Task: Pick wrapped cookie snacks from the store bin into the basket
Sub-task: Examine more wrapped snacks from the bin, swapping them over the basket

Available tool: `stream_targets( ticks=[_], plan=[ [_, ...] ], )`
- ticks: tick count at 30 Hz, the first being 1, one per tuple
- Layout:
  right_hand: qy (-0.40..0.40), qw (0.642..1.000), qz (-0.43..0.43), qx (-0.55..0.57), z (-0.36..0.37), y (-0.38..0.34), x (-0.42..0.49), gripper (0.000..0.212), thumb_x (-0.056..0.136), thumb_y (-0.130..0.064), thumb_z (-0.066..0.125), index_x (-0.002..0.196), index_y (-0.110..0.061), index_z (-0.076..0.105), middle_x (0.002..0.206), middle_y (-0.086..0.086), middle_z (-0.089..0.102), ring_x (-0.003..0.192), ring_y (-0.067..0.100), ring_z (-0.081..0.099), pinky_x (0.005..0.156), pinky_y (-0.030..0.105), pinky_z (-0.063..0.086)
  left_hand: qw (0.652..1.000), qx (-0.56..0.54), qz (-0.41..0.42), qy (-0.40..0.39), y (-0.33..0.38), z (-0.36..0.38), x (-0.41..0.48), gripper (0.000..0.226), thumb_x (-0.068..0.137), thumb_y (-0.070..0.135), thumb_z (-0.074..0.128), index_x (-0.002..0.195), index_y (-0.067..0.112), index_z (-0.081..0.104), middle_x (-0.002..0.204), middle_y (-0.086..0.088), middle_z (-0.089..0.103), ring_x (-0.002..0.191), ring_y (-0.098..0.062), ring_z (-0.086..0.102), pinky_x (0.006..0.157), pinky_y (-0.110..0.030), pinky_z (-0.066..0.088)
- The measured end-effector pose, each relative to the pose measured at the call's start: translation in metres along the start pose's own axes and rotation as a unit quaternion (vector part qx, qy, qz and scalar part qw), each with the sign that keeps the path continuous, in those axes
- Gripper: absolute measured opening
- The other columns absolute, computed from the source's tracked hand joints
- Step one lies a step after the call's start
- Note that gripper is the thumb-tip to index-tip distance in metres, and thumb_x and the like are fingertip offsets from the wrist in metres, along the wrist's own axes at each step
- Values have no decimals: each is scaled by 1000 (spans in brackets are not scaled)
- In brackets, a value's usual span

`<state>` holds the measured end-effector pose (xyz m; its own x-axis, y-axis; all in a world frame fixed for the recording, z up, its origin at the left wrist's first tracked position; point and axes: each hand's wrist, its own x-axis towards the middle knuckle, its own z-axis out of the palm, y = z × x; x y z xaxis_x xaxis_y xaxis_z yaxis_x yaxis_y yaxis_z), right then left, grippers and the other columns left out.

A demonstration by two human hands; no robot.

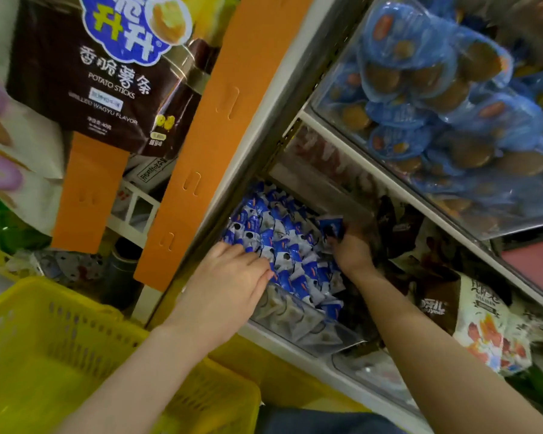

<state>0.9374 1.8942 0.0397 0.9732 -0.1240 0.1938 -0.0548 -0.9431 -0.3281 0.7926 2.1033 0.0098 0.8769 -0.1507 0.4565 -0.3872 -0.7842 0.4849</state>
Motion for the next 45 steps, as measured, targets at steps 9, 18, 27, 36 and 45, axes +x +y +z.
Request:
stream_targets(
  ticks=[9,18,27,36,45],
  plan=[
    [-71,988,43,-129,2,5,4,35,84,-18,66,114,-7,52,114,13,58,103,26,57,84,34,47,1000,-25,-1,-9,-3,3,0,35,98,36,30,104,25,63,101,10,65,93,-9,54,97,-27,29],
    [-138,976,39,-162,12,-3,8,26,94,-17,51,114,0,56,119,18,58,108,29,56,81,29,42,1000,-22,5,-5,-4,4,-2,38,97,37,26,110,26,60,107,10,63,99,-8,53,101,-27,26],
    [-185,961,-4,-206,-1,-8,3,23,97,-16,43,110,-4,57,115,13,60,94,20,56,78,31,45,999,17,36,34,-6,1,-1,27,88,31,44,81,23,69,77,9,68,74,-10,63,81,-33,51],
    [-83,976,-182,80,36,-72,31,29,99,-21,38,124,-13,52,120,9,57,98,15,54,80,24,40,996,49,69,31,-15,1,-2,28,91,29,42,87,22,69,81,8,67,78,-11,64,85,-31,51],
    [-143,986,-85,11,74,-104,82,40,94,-39,49,109,-4,64,112,17,63,101,32,59,75,31,43,997,49,63,4,-18,0,-1,35,93,30,33,87,21,67,81,8,66,78,-12,61,88,-27,35]
  ],
)
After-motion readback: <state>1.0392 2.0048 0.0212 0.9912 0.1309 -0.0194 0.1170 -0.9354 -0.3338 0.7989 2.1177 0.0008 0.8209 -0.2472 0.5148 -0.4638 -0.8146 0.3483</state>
